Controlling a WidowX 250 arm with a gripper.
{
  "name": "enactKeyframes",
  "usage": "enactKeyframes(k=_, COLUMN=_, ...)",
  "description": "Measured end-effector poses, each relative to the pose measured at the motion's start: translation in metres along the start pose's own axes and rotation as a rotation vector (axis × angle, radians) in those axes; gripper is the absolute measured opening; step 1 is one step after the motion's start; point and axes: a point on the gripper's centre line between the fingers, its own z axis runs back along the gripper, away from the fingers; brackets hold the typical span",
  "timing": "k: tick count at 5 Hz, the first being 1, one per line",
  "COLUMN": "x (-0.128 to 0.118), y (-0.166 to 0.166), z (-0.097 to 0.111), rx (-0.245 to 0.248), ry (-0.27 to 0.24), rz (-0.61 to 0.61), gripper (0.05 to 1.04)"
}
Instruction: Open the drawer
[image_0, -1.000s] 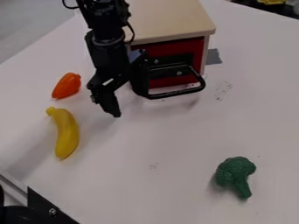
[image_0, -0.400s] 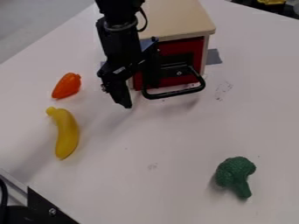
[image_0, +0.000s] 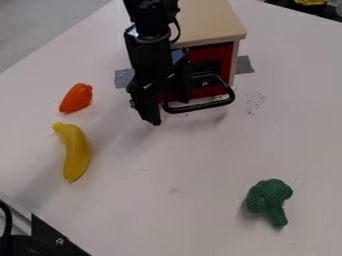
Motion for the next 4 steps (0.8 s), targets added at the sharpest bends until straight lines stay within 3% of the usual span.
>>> enactKeyframes(k=1, x=0.007, y=-0.008, z=-0.007, rx=-0.065, ry=-0.058, rz=0.009, gripper=0.998)
enactKeyframes(k=2, x=0.011, y=-0.004, z=-0.025, rx=-0.088, ry=-0.106, rz=0.013, gripper=0.967)
enactKeyframes(k=3, x=0.013, y=-0.006, z=-0.037, rx=-0.077, ry=-0.114, rz=0.005, gripper=0.854)
enactKeyframes(k=4, x=0.012, y=-0.008, z=-0.04, rx=-0.082, ry=-0.113, rz=0.003, gripper=0.546)
